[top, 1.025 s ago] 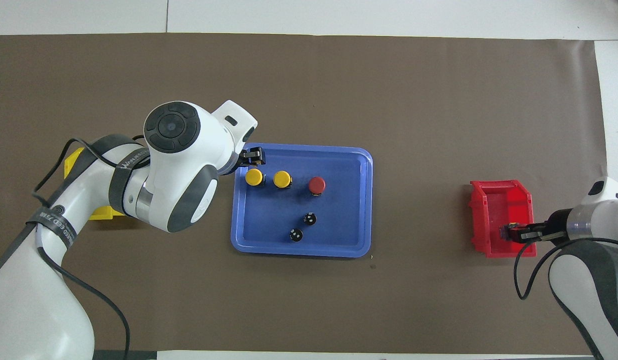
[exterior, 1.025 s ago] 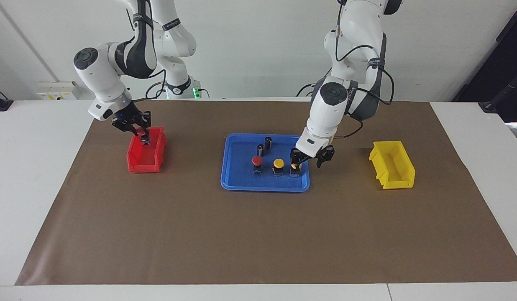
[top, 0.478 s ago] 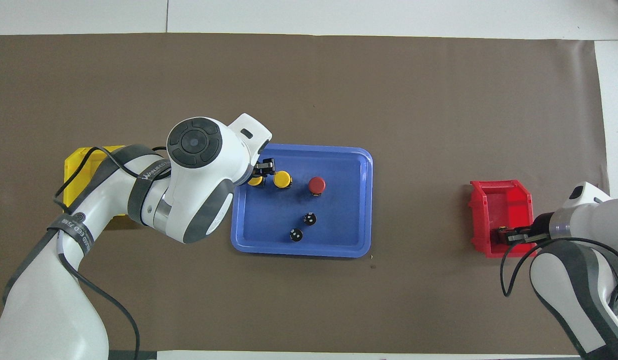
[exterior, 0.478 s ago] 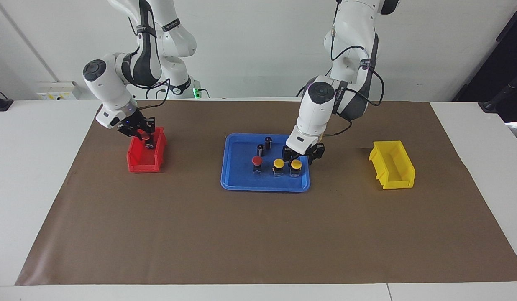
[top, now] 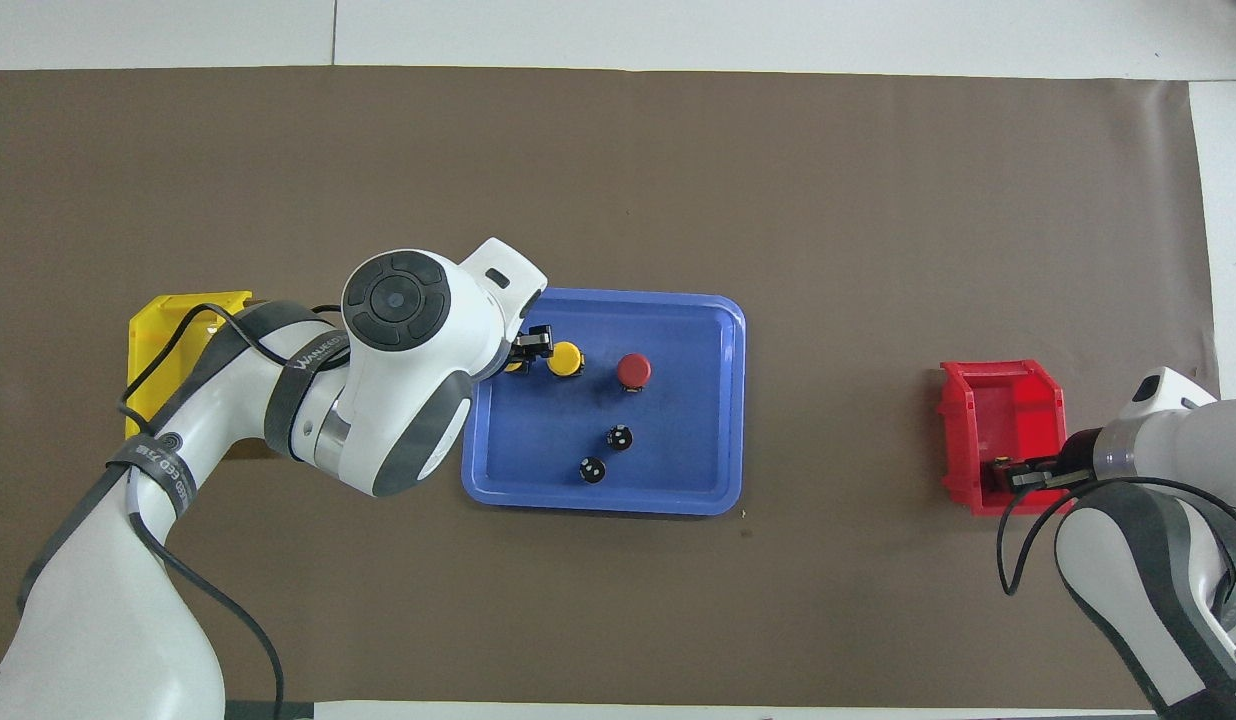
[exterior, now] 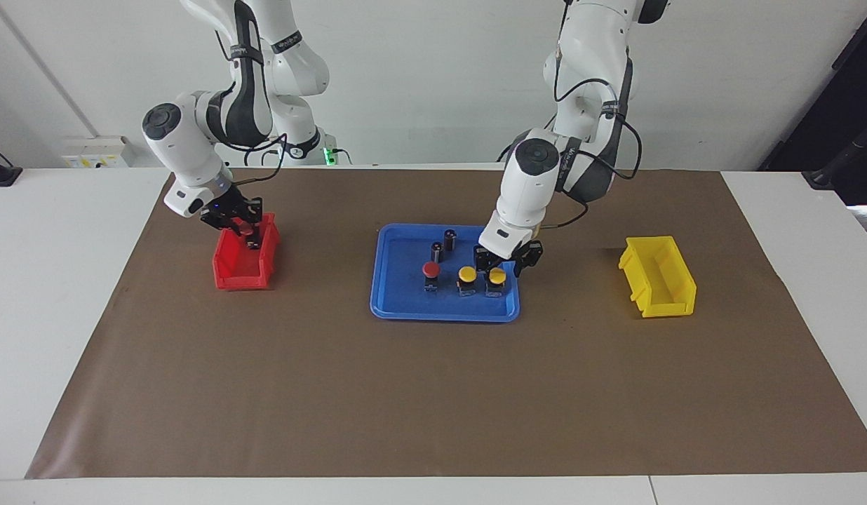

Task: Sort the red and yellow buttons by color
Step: 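Close the left gripper on the yellow button and lift it, then carry the yellow button to the yellow bin while the right gripper reaches the tray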

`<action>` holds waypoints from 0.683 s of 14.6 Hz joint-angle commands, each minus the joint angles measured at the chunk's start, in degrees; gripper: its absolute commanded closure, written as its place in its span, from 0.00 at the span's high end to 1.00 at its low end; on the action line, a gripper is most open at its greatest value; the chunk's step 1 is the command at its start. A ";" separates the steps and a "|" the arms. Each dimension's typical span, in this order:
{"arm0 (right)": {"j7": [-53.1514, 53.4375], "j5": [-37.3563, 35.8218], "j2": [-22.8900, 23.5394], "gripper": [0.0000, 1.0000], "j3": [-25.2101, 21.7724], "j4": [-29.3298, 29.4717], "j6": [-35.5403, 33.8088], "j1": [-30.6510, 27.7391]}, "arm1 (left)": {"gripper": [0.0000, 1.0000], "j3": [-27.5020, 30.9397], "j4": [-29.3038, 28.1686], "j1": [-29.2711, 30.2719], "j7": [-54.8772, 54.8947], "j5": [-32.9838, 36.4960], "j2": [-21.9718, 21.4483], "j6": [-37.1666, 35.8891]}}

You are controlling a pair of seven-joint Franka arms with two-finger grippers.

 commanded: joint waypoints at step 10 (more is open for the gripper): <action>1.30 0.54 3.83 0.51 0.75 16.00 -12.05 3.17 | 0.02 1.08 1.52 0.91 -2.33 -0.96 -1.92 -3.11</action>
